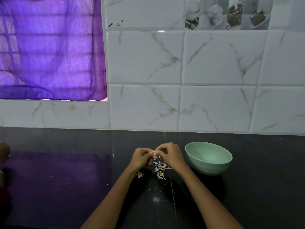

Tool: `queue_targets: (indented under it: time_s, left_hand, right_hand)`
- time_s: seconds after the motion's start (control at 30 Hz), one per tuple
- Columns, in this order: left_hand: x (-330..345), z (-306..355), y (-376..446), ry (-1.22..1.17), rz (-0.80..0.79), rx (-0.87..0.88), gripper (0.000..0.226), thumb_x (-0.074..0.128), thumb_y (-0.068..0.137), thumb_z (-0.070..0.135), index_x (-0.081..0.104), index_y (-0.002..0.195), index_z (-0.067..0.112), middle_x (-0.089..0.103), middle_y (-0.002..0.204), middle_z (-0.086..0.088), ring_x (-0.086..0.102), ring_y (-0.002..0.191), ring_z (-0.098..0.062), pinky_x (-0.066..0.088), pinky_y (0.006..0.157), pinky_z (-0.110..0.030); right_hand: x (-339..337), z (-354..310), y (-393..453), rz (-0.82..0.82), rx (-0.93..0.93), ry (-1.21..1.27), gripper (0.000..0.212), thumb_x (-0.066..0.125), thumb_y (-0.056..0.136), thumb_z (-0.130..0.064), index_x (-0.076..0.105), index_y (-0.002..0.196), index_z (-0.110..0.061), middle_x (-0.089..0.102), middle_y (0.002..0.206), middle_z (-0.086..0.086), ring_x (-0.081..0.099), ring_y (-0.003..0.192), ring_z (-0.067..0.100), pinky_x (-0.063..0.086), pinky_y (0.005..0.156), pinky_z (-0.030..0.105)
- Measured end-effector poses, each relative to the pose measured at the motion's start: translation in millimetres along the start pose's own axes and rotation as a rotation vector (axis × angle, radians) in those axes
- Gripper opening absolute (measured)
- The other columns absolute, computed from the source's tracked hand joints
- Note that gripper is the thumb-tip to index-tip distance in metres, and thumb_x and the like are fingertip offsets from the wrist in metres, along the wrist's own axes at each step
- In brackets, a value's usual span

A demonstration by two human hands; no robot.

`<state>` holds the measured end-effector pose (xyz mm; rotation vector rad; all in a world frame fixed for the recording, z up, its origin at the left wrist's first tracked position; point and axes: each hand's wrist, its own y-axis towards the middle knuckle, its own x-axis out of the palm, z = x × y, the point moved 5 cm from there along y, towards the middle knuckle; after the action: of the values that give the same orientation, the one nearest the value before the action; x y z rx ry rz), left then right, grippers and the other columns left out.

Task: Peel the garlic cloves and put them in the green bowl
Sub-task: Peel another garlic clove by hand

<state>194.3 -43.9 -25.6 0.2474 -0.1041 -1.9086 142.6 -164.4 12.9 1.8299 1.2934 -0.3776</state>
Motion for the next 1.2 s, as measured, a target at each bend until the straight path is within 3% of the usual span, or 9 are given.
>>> queue_targets:
  time_s: [0.2, 0.27, 0.37, 0.5, 0.9, 1.03, 1.13, 1.2]
  left_hand:
    - [1, 7, -5, 0.194, -0.032, 0.093, 0.011, 0.069, 0.082, 0.011, 0.071, 0.092, 0.006, 0.066, 0.064, 0.003, 0.057, 0.049, 0.002, 0.045, 0.049, -0.016]
    - [-1, 8, -5, 0.256, 0.009, 0.126, 0.01, 0.068, 0.083, 0.01, 0.072, 0.091, 0.007, 0.07, 0.071, 0.0, 0.063, 0.059, -0.002, 0.049, 0.053, -0.018]
    - [-3, 8, -5, 0.265, 0.058, 0.136, 0.012, 0.065, 0.085, 0.011, 0.072, 0.093, 0.006, 0.071, 0.074, -0.003, 0.065, 0.066, -0.01, 0.052, 0.057, -0.019]
    - [-3, 8, -5, 0.278, 0.069, 0.132, 0.012, 0.066, 0.084, 0.01, 0.072, 0.094, 0.006, 0.069, 0.068, 0.0, 0.062, 0.056, -0.004, 0.05, 0.054, -0.019]
    - [-4, 1, 1, 0.203, 0.105, 0.108, 0.01, 0.063, 0.086, 0.004, 0.073, 0.083, 0.005, 0.064, 0.058, -0.004, 0.057, 0.052, -0.01, 0.05, 0.052, -0.018]
    - [-1, 3, 0, 0.055, 0.026, 0.076, 0.014, 0.055, 0.089, 0.0, 0.069, 0.09, -0.001, 0.066, 0.055, 0.005, 0.058, 0.049, -0.002, 0.05, 0.051, -0.015]
    - [1, 7, -3, -0.056, -0.009, 0.046, 0.021, 0.048, 0.093, 0.0, 0.067, 0.086, 0.003, 0.067, 0.055, 0.006, 0.061, 0.05, -0.001, 0.051, 0.053, -0.013]
    - [1, 9, -4, -0.116, 0.008, 0.031, 0.023, 0.044, 0.096, 0.003, 0.065, 0.086, 0.004, 0.068, 0.056, 0.007, 0.063, 0.054, 0.0, 0.052, 0.054, -0.013]
  right_hand:
    - [-4, 2, -1, 0.061, 0.037, -0.009, 0.006, 0.07, 0.075, -0.027, 0.073, 0.074, -0.022, 0.07, 0.071, -0.005, 0.064, 0.069, 0.01, 0.052, 0.063, 0.027]
    - [-4, 1, -1, 0.062, 0.033, -0.022, 0.008, 0.067, 0.077, -0.026, 0.073, 0.075, -0.022, 0.071, 0.073, -0.005, 0.064, 0.071, 0.01, 0.051, 0.064, 0.028]
    - [-2, -1, -1, 0.031, 0.001, -0.101, 0.013, 0.06, 0.083, -0.024, 0.073, 0.083, -0.021, 0.072, 0.082, -0.002, 0.065, 0.079, 0.016, 0.048, 0.065, 0.028]
    - [0, -4, -1, 0.013, -0.032, -0.233, 0.018, 0.053, 0.087, -0.025, 0.07, 0.091, -0.02, 0.07, 0.092, 0.003, 0.062, 0.088, 0.024, 0.044, 0.068, 0.03]
    - [9, -18, -3, -0.052, -0.138, -0.371, 0.025, 0.051, 0.09, -0.021, 0.058, 0.093, 0.003, 0.062, 0.097, 0.019, 0.053, 0.095, 0.032, 0.038, 0.074, 0.04]
    - [1, -7, 2, 0.055, -0.057, -0.059, 0.016, 0.055, 0.082, -0.013, 0.066, 0.077, -0.002, 0.068, 0.075, 0.014, 0.063, 0.071, 0.027, 0.047, 0.064, 0.036]
    - [-3, 1, 2, 0.058, 0.062, 0.256, 0.014, 0.06, 0.079, -0.008, 0.068, 0.069, -0.006, 0.064, 0.057, 0.007, 0.058, 0.048, 0.013, 0.049, 0.054, 0.029]
    - [-2, 3, 1, 0.026, 0.134, 0.442, 0.017, 0.059, 0.081, -0.004, 0.067, 0.068, -0.008, 0.061, 0.056, 0.005, 0.053, 0.045, 0.01, 0.047, 0.052, 0.024]
